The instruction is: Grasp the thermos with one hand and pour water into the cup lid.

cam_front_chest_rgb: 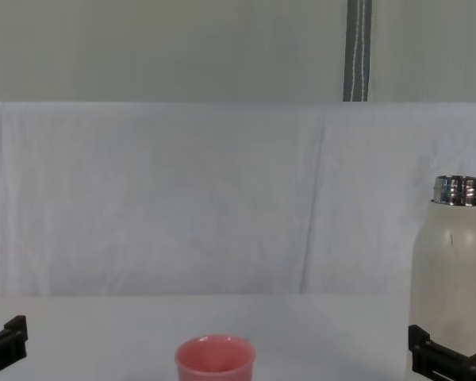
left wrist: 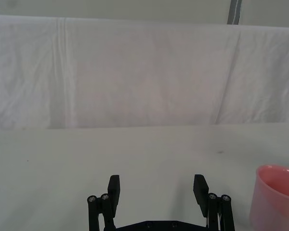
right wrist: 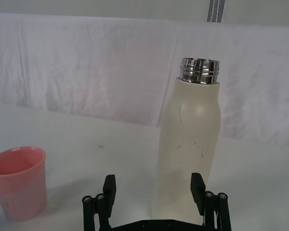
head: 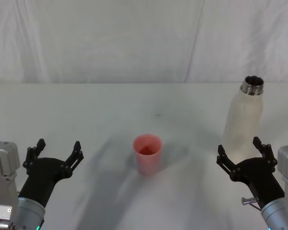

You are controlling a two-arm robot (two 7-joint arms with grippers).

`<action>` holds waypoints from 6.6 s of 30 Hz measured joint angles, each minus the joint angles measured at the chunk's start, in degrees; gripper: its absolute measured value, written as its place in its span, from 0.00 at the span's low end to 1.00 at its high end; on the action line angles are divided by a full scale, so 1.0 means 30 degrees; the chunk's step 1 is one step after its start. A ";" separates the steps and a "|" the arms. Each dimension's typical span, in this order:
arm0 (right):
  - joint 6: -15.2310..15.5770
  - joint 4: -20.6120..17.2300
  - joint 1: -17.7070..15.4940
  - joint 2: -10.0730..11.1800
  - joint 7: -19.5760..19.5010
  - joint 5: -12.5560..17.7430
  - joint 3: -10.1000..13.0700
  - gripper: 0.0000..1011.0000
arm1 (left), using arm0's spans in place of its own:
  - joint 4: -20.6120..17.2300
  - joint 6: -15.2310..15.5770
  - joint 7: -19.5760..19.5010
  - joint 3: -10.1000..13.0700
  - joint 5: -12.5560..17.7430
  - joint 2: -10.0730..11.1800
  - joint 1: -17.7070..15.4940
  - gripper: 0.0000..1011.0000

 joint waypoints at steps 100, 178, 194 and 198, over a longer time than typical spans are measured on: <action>-0.0272 0.5378 0.4612 -0.2352 0.2844 0.0302 0.2638 0.99 | 0.0000 0.0001 -0.0001 0.0000 0.0000 0.0000 0.0000 0.99; 0.0068 0.3605 0.5339 -0.0778 0.1864 -0.5669 0.1346 0.94 | 0.0001 0.0001 -0.0001 0.0001 0.0000 -0.0001 -0.0001 0.99; -0.1005 0.4338 0.6221 -0.0304 0.2029 -0.6755 0.0891 0.94 | -0.0001 0.0001 -0.0001 0.0000 0.0000 -0.0001 -0.0001 0.99; -0.1026 0.4493 0.6491 -0.0148 0.2158 -0.6956 0.0777 0.94 | 0.0000 0.0001 -0.0001 0.0001 0.0000 0.0000 0.0000 0.99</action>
